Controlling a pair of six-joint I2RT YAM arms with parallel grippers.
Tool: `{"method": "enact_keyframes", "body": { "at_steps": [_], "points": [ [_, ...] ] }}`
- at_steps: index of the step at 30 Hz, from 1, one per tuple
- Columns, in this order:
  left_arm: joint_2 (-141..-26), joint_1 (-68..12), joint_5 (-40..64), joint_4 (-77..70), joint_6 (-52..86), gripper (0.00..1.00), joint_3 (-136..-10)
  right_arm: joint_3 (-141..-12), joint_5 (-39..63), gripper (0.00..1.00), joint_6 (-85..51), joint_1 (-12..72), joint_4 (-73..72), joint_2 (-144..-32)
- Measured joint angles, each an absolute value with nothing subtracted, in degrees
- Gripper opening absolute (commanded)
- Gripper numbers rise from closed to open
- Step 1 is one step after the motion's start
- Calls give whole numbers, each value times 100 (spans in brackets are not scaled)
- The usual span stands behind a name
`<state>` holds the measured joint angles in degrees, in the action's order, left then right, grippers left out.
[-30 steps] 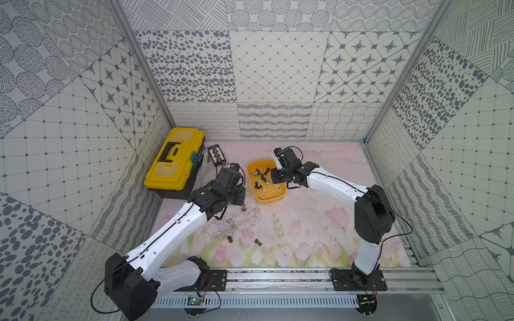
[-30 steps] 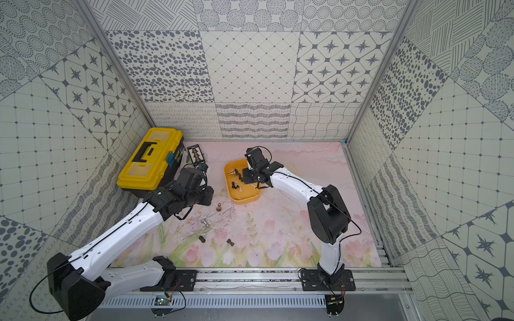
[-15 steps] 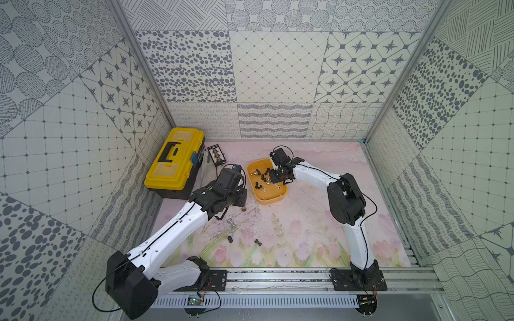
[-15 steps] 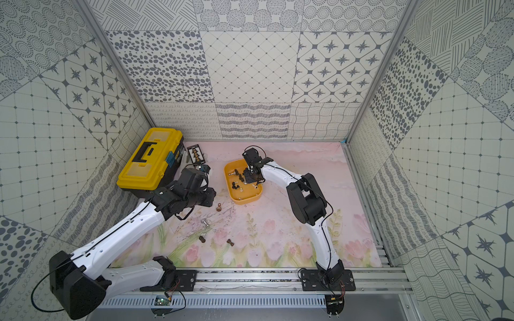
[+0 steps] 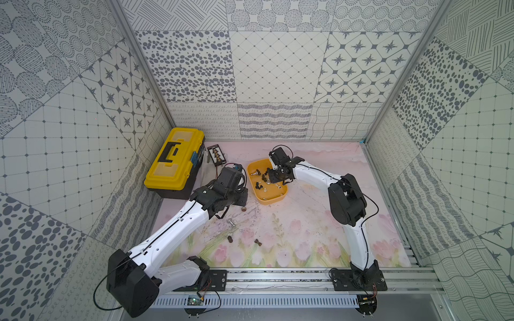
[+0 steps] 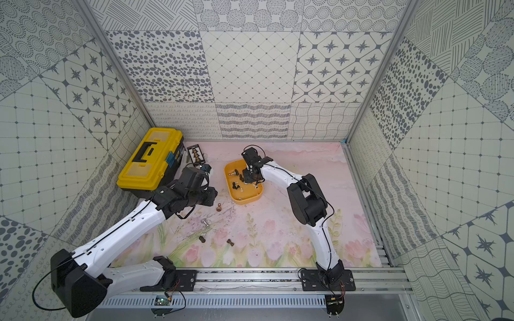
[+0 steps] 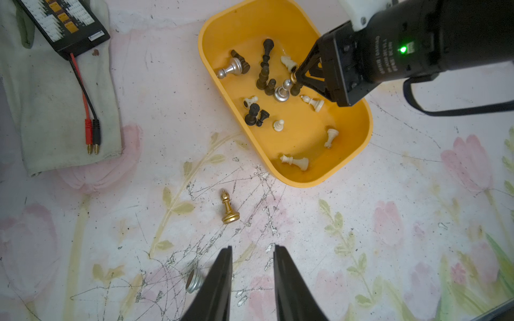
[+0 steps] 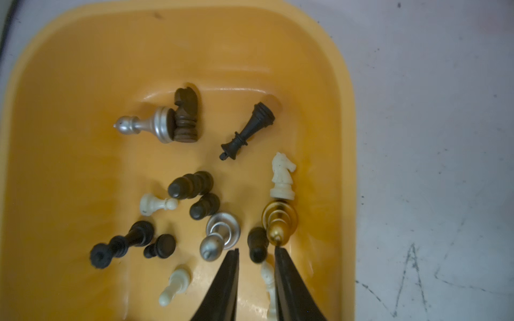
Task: Put the chess pieces into the storage box
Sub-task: Place the chess piece in the storage box, then pick up the chess piece at the center of the board.
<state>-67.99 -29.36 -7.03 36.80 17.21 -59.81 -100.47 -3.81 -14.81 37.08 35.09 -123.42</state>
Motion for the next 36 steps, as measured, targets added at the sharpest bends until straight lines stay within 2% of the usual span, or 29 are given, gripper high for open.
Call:
{"method": "enact_keyframes", "body": {
  "at_steps": [7, 12, 15, 24, 36],
  "points": [
    [-6818, -3022, -617, 3972, 1949, 33, -6001, -9393, -176, 31, -1636, 3795, 3236, -10877],
    [-6829, -3352, -556, 4222, 2178, 34, -5854, -8068, -152, 33, -2010, 3826, 2569, -9445],
    [-6917, -3662, -552, 4309, 2241, 35, -5776, -7393, -176, 32, -2255, 3848, 2292, -8954],
    [-7113, -4501, -460, 4316, 2344, 35, -5354, -6464, -410, 33, -2602, 3894, 2152, -8359],
    [-7028, -5439, -532, 4471, 3081, 36, -4818, -6434, -502, 39, -2722, 3986, 1940, -8226]
  ]
}}
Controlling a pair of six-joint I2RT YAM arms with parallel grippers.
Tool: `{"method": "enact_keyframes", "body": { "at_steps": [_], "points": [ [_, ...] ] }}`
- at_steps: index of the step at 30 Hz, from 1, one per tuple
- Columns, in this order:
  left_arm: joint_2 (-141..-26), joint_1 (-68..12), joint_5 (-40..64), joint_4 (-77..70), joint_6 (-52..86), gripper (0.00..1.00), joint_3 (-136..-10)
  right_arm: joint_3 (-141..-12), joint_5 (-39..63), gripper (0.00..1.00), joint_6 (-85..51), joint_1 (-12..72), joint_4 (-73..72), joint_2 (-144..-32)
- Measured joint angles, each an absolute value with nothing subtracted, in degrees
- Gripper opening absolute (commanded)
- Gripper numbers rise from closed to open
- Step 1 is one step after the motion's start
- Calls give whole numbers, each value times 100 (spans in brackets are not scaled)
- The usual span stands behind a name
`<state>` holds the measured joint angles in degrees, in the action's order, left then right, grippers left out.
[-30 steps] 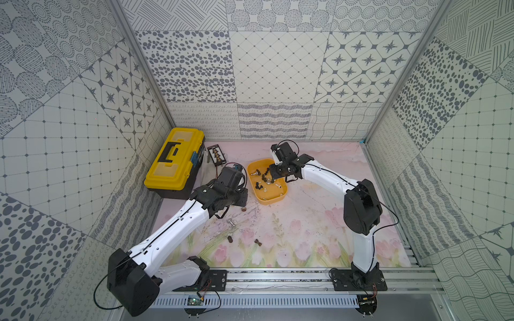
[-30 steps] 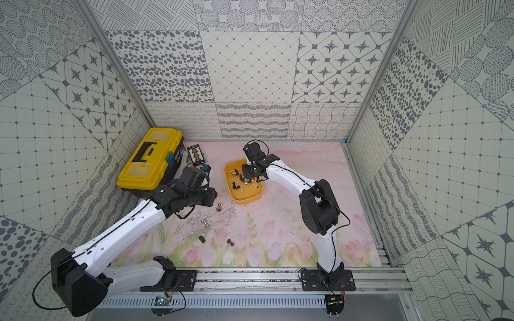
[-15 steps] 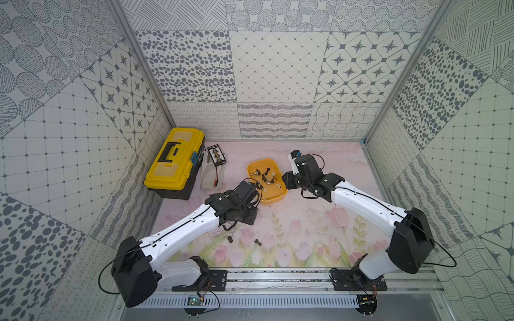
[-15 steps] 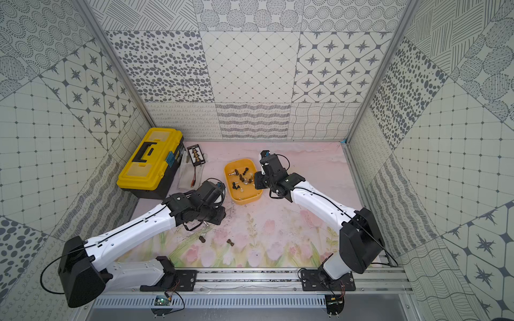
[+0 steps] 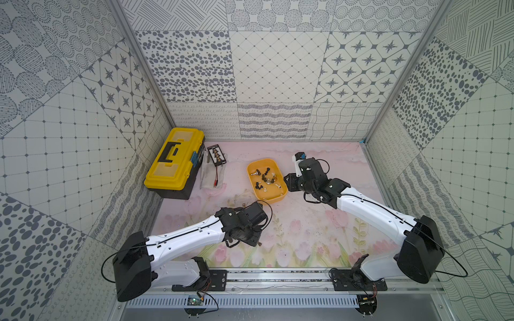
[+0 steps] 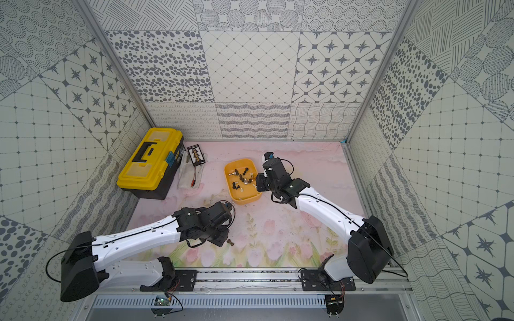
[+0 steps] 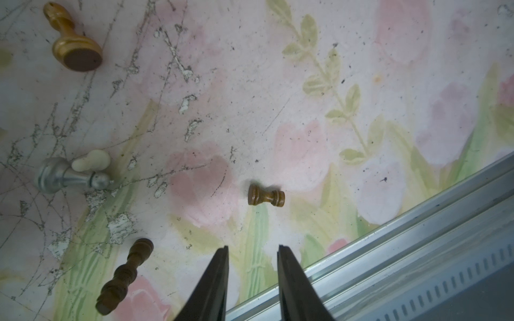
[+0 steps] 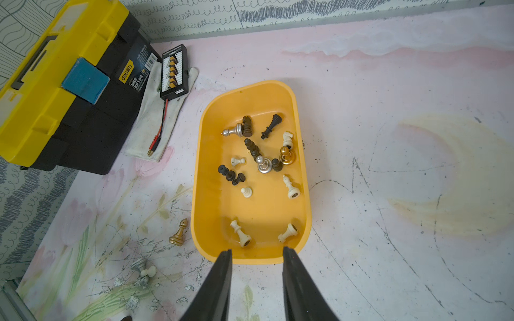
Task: Put the chess pieces into the storage box
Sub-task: Pick up the chess piece at the center of the board.
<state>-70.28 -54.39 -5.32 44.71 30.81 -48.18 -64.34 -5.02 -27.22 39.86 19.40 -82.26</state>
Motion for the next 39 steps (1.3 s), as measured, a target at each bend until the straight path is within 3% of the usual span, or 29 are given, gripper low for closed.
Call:
{"method": "enact_keyframes", "body": {
  "at_steps": [3, 7, 19, 39],
  "points": [
    [-6993, -5500, -725, 4558, 3225, 43, -4851, -6434, -508, 42, -2753, 3997, 1951, -8224],
    [-6805, -5374, -1017, 4724, 3385, 43, -4963, -6394, -572, 46, -2775, 4045, 1944, -8134],
    [-6602, -3924, -1096, 4565, 3312, 41, -4707, -6283, -631, 50, -2790, 4082, 1879, -7946],
    [-8873, -2899, -703, 3166, 2508, 46, -5441, -6281, -733, 51, -2788, 4082, 1883, -7946]
  ]
}}
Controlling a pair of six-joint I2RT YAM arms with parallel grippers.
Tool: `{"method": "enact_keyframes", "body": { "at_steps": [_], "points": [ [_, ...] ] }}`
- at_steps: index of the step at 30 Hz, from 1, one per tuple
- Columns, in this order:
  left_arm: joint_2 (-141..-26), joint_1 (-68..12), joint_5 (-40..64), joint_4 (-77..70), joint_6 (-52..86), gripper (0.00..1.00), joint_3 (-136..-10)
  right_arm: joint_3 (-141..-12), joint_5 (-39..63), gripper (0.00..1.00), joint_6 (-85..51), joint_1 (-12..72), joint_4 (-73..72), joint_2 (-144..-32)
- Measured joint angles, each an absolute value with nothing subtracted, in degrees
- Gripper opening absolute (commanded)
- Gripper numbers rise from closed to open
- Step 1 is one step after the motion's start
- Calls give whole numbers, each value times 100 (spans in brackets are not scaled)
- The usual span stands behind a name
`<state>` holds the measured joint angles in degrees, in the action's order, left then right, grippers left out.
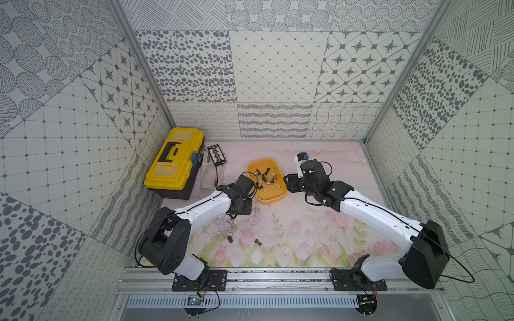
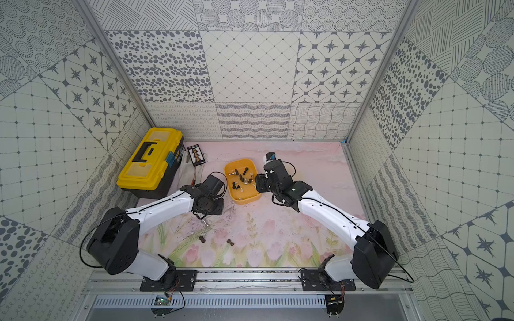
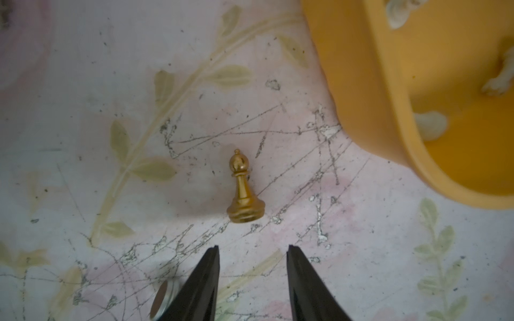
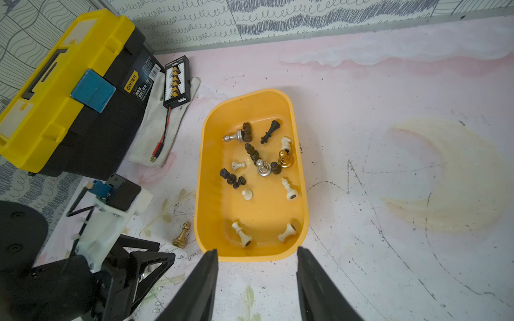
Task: Put the chess pieces into the storage box
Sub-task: Pick up the chess piece at the center of the board.
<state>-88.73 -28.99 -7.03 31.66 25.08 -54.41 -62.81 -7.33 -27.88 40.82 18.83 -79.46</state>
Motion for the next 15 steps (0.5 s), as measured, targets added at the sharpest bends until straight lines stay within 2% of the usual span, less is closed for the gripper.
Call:
{"method": "enact_keyframes", "body": {
  "at_steps": [15],
  "points": [
    [-9968, -2816, -816, 2912, 2165, 43, -5946, -6281, -781, 52, -2788, 4082, 1883, -7942]
  ]
}}
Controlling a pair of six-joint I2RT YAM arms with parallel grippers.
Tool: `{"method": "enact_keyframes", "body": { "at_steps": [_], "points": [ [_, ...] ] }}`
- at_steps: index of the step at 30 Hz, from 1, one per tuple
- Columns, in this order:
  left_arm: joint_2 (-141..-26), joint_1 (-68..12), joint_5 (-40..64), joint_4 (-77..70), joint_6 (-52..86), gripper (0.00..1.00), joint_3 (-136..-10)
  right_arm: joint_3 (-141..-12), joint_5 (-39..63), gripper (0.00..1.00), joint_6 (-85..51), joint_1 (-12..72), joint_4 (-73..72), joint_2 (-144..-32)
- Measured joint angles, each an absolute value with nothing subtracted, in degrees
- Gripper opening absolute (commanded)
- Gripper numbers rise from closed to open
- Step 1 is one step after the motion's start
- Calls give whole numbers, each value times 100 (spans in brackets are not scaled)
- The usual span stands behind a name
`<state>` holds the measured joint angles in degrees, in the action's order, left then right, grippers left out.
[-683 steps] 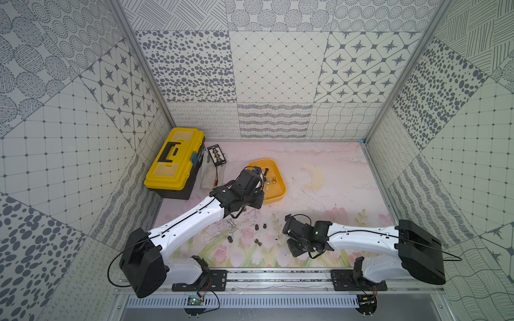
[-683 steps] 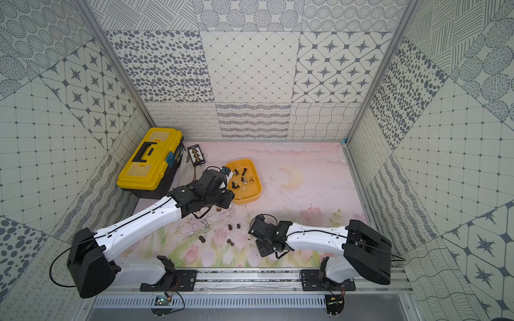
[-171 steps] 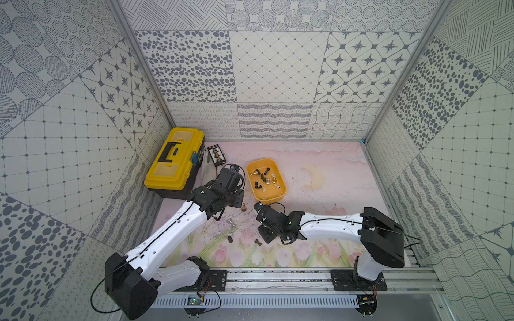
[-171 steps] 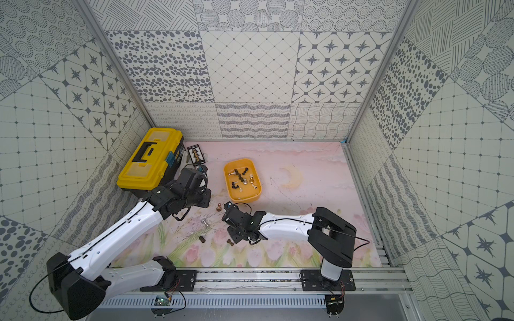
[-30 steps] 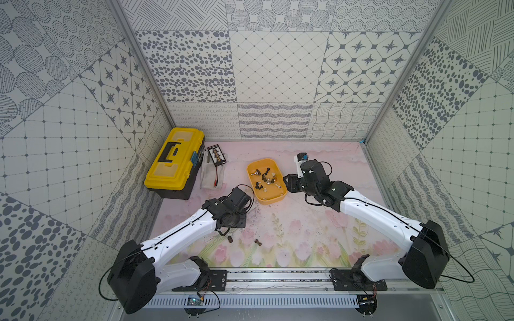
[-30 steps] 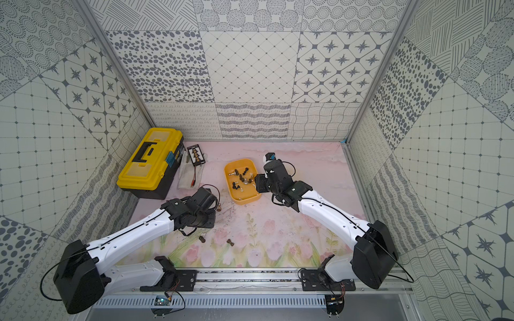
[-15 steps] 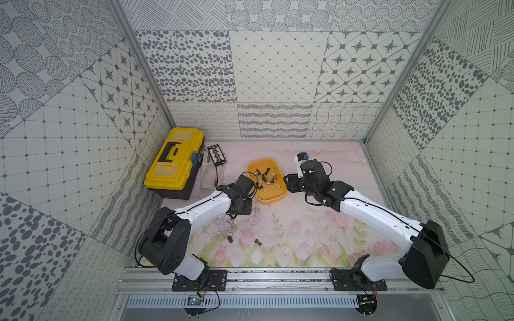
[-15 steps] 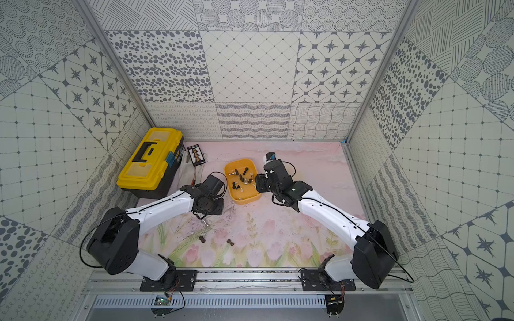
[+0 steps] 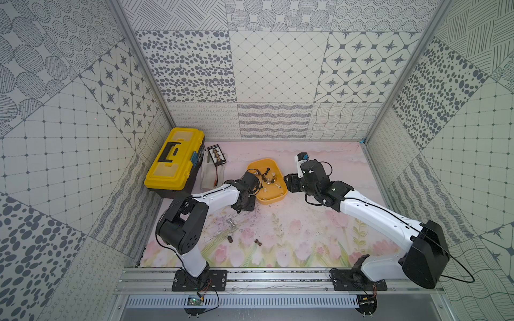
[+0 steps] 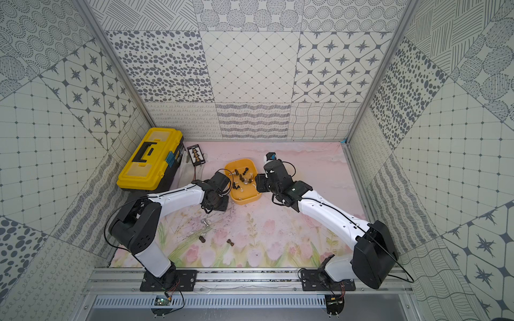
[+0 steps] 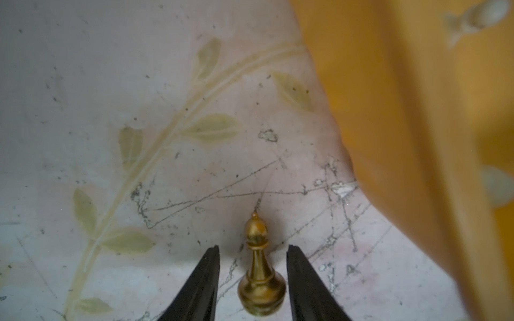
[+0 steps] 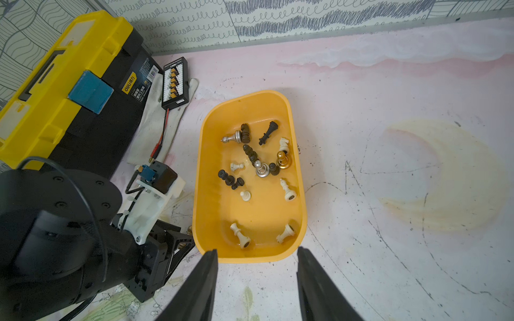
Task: Put the chess pieces into the storage box
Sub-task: Pick up the chess piece at the center of the board.
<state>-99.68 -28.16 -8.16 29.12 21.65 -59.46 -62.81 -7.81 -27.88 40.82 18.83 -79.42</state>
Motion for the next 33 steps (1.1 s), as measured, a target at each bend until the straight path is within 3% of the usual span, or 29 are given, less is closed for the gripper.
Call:
{"method": "enact_keyframes", "body": {
  "at_steps": [11, 25, 33],
  "points": [
    [-10047, -2805, -825, 2871, 2086, 8, -5957, -6263, -810, 52, -2788, 4082, 1870, -7931],
    [-9061, -2803, -1072, 3245, 2088, 7, -6025, -6169, -864, 52, -2786, 4082, 1848, -7725],
    [-9059, -2805, -1092, 3559, 2010, 7, -7142, -6020, -1120, 53, -2762, 4082, 1597, -7448]
  ]
}}
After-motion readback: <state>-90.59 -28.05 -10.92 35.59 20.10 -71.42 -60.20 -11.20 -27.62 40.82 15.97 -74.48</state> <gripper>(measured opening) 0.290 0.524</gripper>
